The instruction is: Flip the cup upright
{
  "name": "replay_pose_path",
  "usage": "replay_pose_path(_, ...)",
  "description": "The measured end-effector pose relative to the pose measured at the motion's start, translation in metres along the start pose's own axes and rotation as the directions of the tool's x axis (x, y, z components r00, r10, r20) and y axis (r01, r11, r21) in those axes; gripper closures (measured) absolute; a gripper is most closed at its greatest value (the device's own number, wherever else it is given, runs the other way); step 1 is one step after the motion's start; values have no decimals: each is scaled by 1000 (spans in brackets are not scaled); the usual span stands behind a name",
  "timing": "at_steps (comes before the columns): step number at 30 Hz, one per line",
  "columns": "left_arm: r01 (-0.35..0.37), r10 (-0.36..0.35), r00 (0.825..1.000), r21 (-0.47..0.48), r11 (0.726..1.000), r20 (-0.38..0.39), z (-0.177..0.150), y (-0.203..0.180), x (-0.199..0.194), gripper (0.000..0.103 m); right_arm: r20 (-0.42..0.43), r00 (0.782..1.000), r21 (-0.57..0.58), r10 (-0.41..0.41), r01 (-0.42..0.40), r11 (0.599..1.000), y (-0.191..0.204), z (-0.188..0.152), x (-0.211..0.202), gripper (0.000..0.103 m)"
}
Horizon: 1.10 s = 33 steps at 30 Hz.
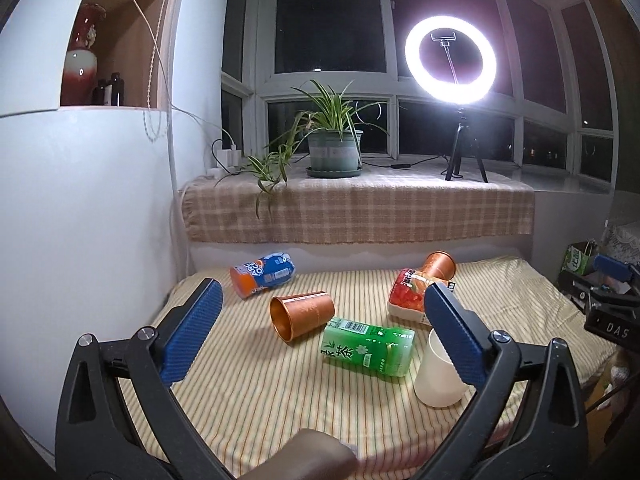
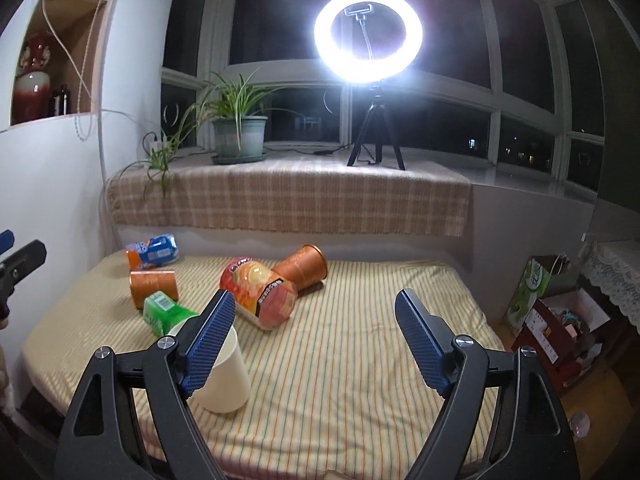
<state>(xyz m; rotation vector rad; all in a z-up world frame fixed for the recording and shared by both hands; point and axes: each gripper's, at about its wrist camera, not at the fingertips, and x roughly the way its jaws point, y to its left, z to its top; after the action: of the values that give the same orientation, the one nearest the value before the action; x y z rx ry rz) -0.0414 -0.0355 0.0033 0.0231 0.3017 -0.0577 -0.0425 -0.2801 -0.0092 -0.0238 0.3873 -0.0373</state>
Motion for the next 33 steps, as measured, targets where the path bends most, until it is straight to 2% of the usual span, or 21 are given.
replay_pose_path(13,-5,5,1000,17,1000,10,2,-5,-4,0,29,999,-5,-17,18,1000,2,2,-4,21)
replay_pose_path(33,-15,15,1000,4,1000,-26,2,1,8,0,7,1000,3,-6,6,1000,1,-1,1,21)
